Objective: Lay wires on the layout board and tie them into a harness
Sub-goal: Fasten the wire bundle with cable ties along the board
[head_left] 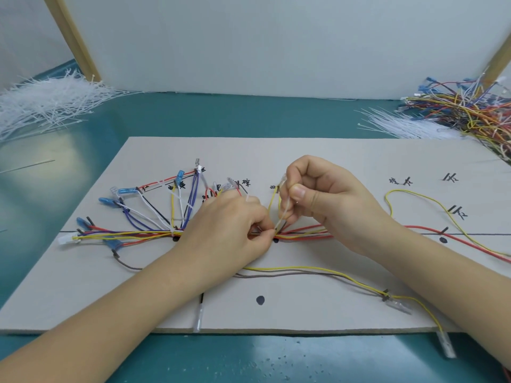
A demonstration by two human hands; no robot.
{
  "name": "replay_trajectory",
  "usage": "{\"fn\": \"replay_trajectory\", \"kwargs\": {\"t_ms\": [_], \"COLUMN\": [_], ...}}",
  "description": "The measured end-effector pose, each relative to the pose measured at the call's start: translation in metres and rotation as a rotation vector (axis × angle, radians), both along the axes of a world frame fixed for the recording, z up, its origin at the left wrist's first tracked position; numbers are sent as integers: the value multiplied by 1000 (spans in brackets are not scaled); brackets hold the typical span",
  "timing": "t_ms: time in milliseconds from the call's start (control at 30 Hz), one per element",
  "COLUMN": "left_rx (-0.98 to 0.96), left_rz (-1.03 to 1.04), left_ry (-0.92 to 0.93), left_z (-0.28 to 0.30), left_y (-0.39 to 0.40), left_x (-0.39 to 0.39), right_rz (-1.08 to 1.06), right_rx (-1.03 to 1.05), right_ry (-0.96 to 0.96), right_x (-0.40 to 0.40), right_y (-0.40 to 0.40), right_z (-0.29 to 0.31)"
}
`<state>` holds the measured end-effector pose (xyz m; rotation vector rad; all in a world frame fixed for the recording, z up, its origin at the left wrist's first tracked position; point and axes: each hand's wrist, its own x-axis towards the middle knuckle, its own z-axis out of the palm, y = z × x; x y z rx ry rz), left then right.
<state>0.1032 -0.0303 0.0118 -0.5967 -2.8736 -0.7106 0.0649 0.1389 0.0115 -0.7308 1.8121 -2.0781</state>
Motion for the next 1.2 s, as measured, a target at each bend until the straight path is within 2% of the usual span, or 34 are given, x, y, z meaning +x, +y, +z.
{"fn": "replay_trajectory", "kwargs": {"t_ms": [100, 200, 267, 367, 533, 600, 667, 800, 1000, 1100, 1200], "left_rx": [18, 33, 49, 52, 341, 380, 380, 344, 303, 318, 313], "left_rz": [-51, -92, -78, -38, 16, 5, -3, -32, -43, -33, -35], "left_ry": [-2, -22, -14, 49, 177, 270, 363, 459, 409, 400, 405], "left_z": [0, -2, -5, -10, -12, -11, -9, -9, -12, -13, -13], "left_y": [-2, -5, -5, -1, -1, 0, 1, 1, 1, 0, 0], "left_x": [-1, -3, -2, -1, 3, 3, 5, 9, 6, 6, 7], "right_rz": [3, 13, -74, -307, -660, -756, -803, -797, -918, -948, -976], "right_rx": [64, 226, 302, 461, 1045, 1262, 1394, 1645, 1706, 1720, 1647], "right_ry": [-88, -225, -238, -123, 217, 360, 396, 311, 274, 325, 389], "right_x": [-4, -14, -25, -46, -106, -136, -161, -191, -201, -199, -195], "right_y": [3, 20, 40, 72, 123, 139, 153, 172, 168, 169, 172], "right_z": [7, 22, 33, 43, 27, 17, 9, -3, -9, -10, -7]}}
